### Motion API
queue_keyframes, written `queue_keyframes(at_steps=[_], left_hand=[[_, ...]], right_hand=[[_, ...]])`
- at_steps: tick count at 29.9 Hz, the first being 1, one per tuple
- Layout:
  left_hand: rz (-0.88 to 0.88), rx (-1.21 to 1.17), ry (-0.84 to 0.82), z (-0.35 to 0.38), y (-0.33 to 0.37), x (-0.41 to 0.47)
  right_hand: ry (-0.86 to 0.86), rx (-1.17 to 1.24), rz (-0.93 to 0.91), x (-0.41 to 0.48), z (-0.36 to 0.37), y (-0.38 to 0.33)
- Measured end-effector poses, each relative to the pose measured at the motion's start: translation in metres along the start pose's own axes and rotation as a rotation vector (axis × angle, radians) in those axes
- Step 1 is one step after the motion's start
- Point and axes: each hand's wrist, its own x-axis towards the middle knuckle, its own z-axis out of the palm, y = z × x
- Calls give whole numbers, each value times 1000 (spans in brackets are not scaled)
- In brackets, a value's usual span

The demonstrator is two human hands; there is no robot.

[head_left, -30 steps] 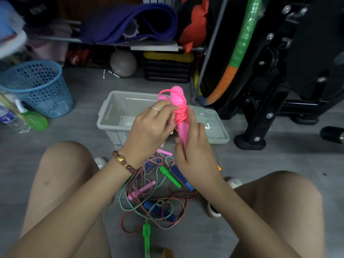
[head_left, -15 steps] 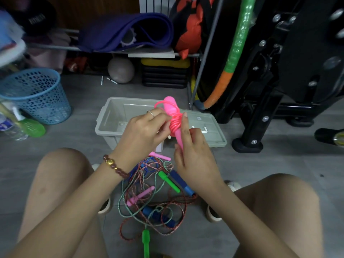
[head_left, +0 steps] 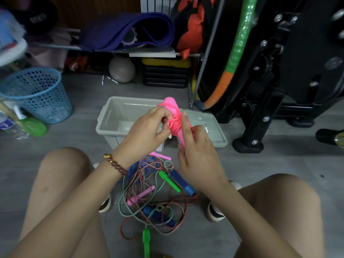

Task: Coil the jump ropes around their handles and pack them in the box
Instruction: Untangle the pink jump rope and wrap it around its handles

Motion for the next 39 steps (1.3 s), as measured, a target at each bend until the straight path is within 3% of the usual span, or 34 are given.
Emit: queue_keyframes(at_steps=[7,14,18,21,25,31,35,39], left_hand=[[48,-121,97,0,9,-5],[165,-124,-7,1,-1,-6],[241,61,47,0,-4,-8],[414,320,96,0,0,-8],[488,277,88,4,10,-17],[552,383,-9,2,7,-25],[420,285,67,8,5,-27],[58,-54,131,15,3,-30]], right_hand=[[-8,39,2,3,-8,4],[41,-75,-12,4,-17,16],[-9,-113,-21,3,-17,18],[6,-86,-5,2,-17,17],[60,-55,-5,-1,-13,13],[-96,-34,-49,-7,-1,15],[-182,96,-41,-10,5,18],[-213,212,11,-16,6,24]])
